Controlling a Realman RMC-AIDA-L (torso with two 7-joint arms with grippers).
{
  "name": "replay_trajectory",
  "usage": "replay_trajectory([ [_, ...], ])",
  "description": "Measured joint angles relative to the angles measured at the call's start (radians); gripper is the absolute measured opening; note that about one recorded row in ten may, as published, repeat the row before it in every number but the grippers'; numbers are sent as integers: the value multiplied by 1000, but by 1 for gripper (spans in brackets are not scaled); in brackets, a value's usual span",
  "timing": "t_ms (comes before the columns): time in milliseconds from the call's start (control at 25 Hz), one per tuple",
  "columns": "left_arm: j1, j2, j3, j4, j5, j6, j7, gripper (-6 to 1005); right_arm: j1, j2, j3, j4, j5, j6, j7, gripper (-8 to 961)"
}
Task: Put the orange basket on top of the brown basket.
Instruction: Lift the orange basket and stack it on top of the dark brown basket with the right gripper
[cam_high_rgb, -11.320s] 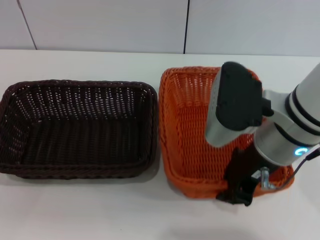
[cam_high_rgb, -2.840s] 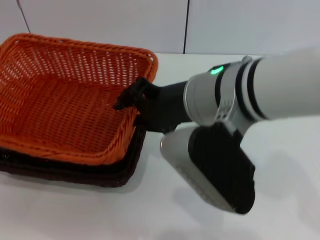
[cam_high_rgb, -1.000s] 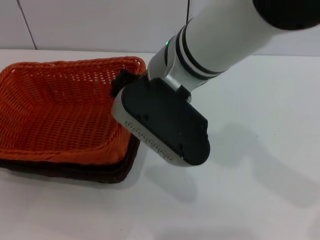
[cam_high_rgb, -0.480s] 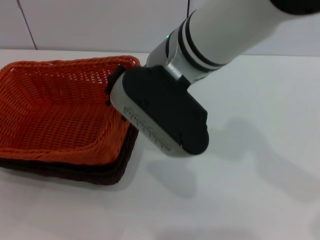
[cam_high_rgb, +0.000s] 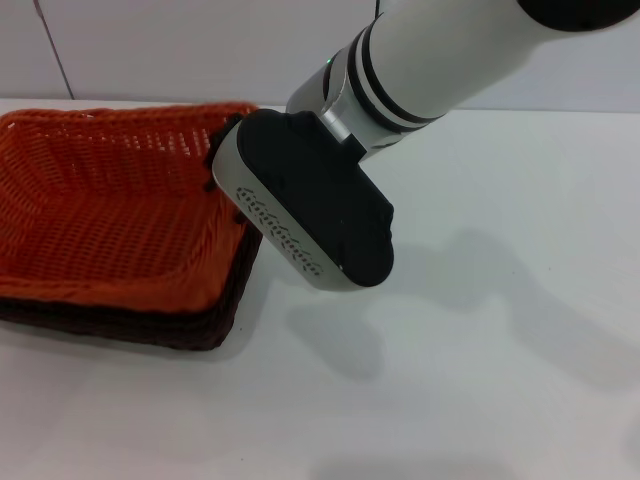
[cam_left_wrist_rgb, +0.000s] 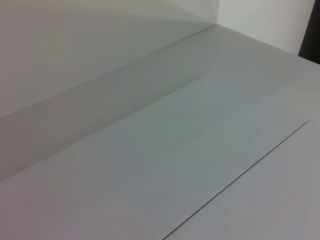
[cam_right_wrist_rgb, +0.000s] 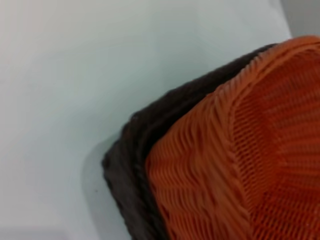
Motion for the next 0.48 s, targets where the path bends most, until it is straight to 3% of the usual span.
replay_trajectory([
  [480, -5, 2, 0, -9, -2, 36, 0, 712, -11, 8, -14, 8, -37, 23, -52, 367],
])
